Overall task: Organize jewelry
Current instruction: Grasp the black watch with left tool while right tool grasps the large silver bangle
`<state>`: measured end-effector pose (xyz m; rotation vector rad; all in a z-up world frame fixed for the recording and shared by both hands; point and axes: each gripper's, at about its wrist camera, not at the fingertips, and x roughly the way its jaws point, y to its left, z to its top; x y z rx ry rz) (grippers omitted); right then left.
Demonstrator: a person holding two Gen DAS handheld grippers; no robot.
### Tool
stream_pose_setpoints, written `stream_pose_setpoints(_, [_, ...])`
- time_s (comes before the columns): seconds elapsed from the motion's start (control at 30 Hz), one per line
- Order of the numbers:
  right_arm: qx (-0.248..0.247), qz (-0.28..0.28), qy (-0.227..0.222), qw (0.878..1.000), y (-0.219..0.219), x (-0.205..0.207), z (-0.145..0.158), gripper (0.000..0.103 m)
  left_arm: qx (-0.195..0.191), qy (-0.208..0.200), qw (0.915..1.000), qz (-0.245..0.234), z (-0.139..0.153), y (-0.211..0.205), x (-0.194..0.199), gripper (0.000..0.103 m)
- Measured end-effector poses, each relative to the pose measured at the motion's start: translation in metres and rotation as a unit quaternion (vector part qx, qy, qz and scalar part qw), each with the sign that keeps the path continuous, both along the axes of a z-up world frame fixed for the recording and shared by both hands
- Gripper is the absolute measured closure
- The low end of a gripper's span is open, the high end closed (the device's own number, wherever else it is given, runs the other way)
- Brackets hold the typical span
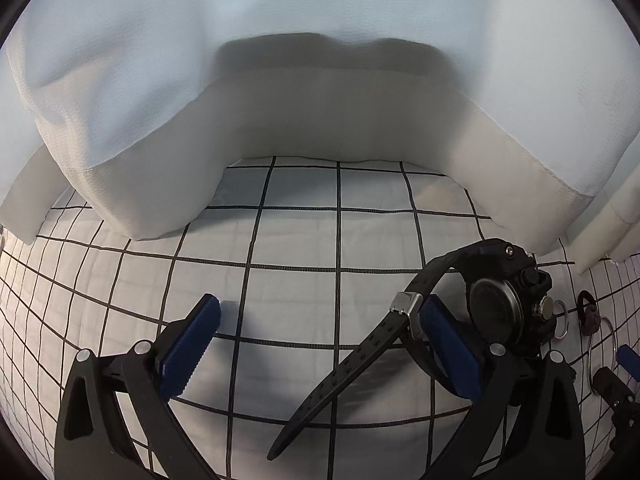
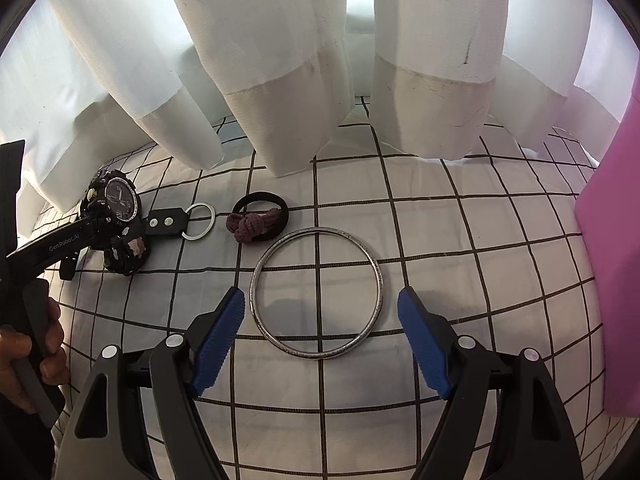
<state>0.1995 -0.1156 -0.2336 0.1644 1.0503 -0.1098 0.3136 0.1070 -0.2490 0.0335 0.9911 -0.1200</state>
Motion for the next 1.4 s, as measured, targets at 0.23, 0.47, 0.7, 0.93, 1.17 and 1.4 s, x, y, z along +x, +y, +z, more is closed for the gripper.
stream_pose_setpoints(0.23, [-0.06, 0.033, -0.004, 0.998, 0.023, 0.009, -0.006, 0.019, 0.0, -0.004, 0.9999, -0.01, -0.002, -0.001, -0.002, 0.005])
stream_pose_setpoints(0.47, [-0.056, 0.038, -0.015, 0.998, 0.02, 0.012, -0.006, 0.013, -0.003, -0.008, 0.9999, -0.011, -0.002, 0.021, 0.002, 0.005])
stream_pose_setpoints(0.7, [-0.06, 0.036, -0.032, 0.997, 0.011, 0.001, -0.007, 0.012, 0.003, -0.007, 0.9999, 0.009, -0.003, 0.02, 0.006, 0.005])
stream_pose_setpoints(0.93, [-0.063, 0.038, -0.043, 0.996, 0.015, 0.001, -0.01, 0.012, 0.003, -0.012, 0.9999, 0.009, -0.002, 0.01, 0.002, 0.019])
stream_pose_setpoints(1.17, [-0.058, 0.04, -0.04, 0.997, 0.014, 0.002, -0.01, 0.013, 0.006, -0.037, 0.9991, -0.021, 0.003, -0.012, -0.013, 0.067])
stream_pose_setpoints(1.4, [-0.061, 0.046, -0.051, 0.996, 0.014, -0.002, -0.006, 0.032, 0.021, -0.047, 0.9985, -0.019, 0.006, -0.014, -0.023, 0.078])
